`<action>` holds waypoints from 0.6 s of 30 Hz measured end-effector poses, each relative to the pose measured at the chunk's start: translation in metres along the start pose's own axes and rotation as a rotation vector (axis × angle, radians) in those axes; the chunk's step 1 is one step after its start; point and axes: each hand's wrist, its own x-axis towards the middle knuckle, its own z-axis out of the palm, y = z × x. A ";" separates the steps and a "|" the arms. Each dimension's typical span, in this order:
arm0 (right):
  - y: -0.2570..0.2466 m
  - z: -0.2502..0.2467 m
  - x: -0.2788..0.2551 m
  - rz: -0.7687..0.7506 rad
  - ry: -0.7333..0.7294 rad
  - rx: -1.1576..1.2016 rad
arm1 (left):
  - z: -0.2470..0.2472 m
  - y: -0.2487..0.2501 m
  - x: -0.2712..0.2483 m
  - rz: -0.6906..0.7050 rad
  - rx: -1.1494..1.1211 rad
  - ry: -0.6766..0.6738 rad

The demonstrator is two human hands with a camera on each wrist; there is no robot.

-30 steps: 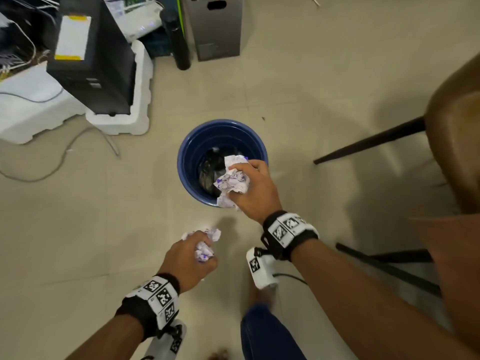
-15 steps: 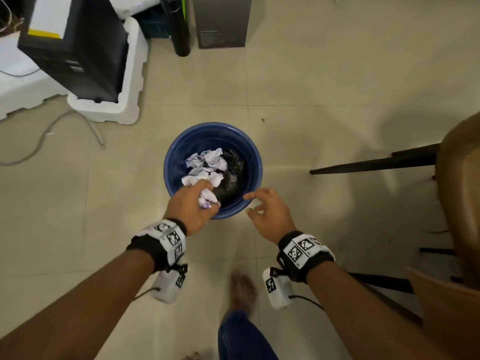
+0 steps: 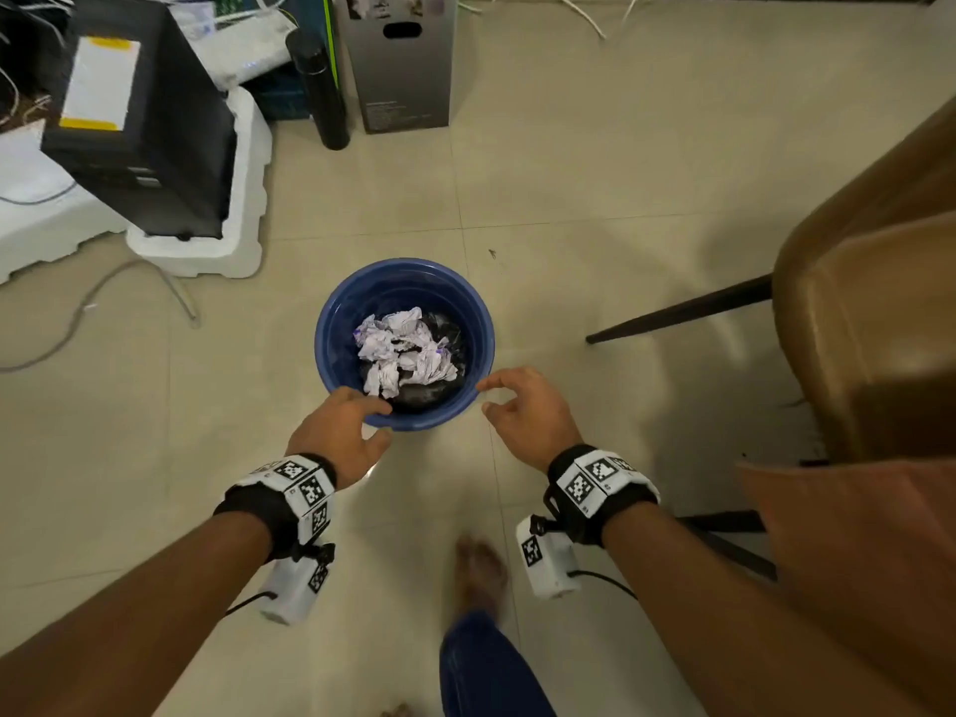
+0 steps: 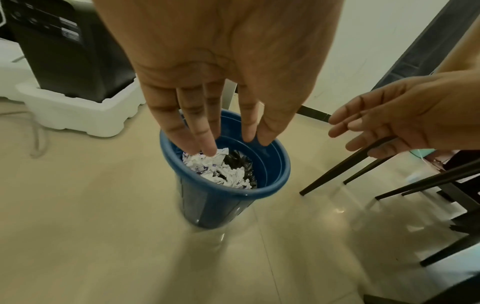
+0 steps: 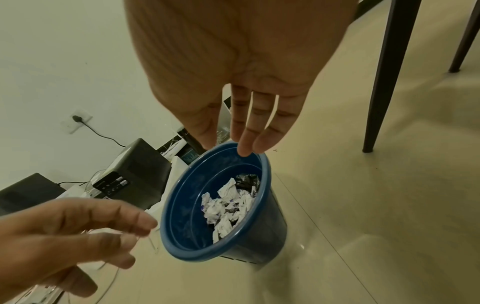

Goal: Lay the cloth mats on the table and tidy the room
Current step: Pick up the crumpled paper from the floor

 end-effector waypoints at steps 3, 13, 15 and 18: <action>-0.016 -0.002 -0.030 -0.021 0.027 -0.014 | -0.003 -0.005 -0.040 0.018 -0.035 -0.043; -0.076 -0.040 -0.198 -0.100 0.084 -0.040 | -0.045 0.034 -0.192 0.148 -0.022 -0.062; -0.087 -0.062 -0.248 -0.110 0.133 -0.013 | -0.056 0.052 -0.232 0.164 -0.030 -0.073; -0.099 -0.102 -0.330 -0.109 0.237 0.019 | -0.068 0.087 -0.292 0.210 -0.028 -0.091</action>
